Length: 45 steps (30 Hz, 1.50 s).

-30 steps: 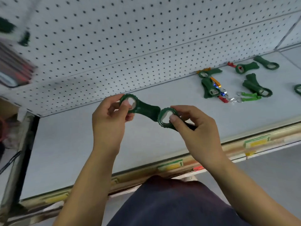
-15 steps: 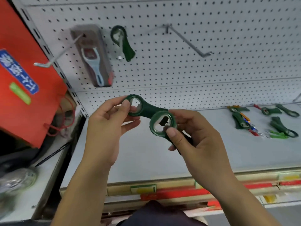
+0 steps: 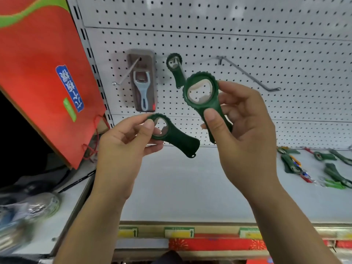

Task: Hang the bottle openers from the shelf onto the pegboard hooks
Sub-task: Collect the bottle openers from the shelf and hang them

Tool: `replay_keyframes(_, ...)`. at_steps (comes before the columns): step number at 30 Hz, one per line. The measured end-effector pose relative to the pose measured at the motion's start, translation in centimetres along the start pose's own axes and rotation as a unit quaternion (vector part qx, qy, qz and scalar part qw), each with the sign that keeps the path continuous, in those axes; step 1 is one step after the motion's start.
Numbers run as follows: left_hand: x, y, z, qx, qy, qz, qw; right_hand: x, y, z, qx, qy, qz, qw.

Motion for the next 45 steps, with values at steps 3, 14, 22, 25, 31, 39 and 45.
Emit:
replay_keyframes(3,0.3,0.2,-0.3,-0.006,-0.007,0.009,1.0,1.2,-0.6,0.3,0.007,0.025,0.029,0.999)
replay_keyframes(14,-0.4,-0.5,-0.5,0.001,-0.039,0.024,0.999,3.1,-3.4,0.9,-0.009,0.028,0.067,0.997)
replay_keyframes(22,1.5,-0.9,0.8,-0.015,-0.036,0.066,0.997,5.1,-4.0,0.5,-0.01,0.092,0.112,0.989)
replay_keyframes(25,2.5,-1.2,1.7,-0.02,-0.033,0.083,0.996,3.7,-4.2,-1.0,0.022,0.111,0.108,0.988)
replay_keyframes(31,4.3,-2.2,4.5,-0.044,-0.032,0.114,0.992,0.5,-4.0,-1.8,0.014,0.128,0.055,0.99)
replay_keyframes(39,4.3,-4.0,6.0,-0.045,-0.045,0.116,0.991,-0.3,-3.7,-1.2,-0.017,0.142,-0.035,0.989)
replay_keyframes(45,3.5,-6.1,5.8,-0.033,-0.079,0.144,0.986,0.6,-3.6,-0.2,-0.054,0.156,-0.029,0.986)
Point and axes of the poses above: each hand's wrist, its own y-axis away from the middle knuckle, its own z-axis out of the palm, x = y × z, the point moved 6 cm from there along -y, towards the middle knuckle, and after that the axes turned 3 degrees about -z, right-handed, at the moved point
